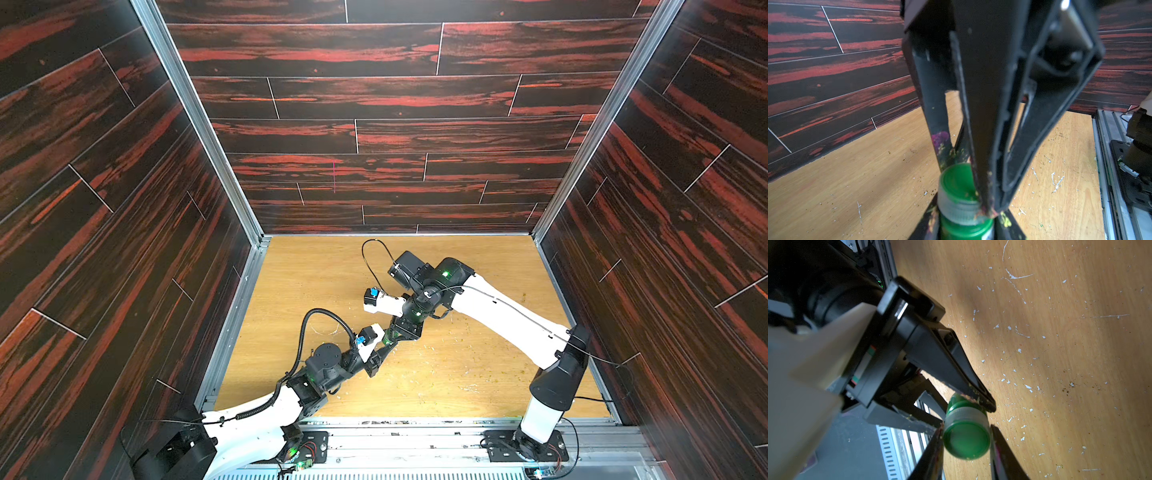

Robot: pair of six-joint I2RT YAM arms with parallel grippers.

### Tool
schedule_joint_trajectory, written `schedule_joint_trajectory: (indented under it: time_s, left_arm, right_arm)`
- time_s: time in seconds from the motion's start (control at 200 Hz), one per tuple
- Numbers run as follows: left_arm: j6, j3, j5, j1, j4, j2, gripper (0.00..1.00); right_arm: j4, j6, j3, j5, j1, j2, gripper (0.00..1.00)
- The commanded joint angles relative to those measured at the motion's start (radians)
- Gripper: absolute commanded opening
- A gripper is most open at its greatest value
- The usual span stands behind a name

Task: Close the paint jar lid
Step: Screw the lid onto the paint jar.

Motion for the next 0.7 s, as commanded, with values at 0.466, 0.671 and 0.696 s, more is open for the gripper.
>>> schedule_joint_trajectory:
  time_s: [0.466, 0.671, 0.696]
  left_arm:
    - [0.028, 0.043, -0.087, 0.004, 0.076, -0.054, 0.08]
    - [0.051, 0.041, -0.119, 0.003, 0.078, -0.079, 0.08]
    - [0.053, 0.04, -0.124, 0.004, 0.078, -0.082, 0.08]
  right_arm:
    - [0.019, 0.144, -0.006, -0.094, 0.034, 0.051, 0.29]
    - [0.01, 0.209, 0.007, -0.093, 0.034, 0.082, 0.28]
    - [0.006, 0.216, 0.014, -0.09, 0.034, 0.087, 0.28]
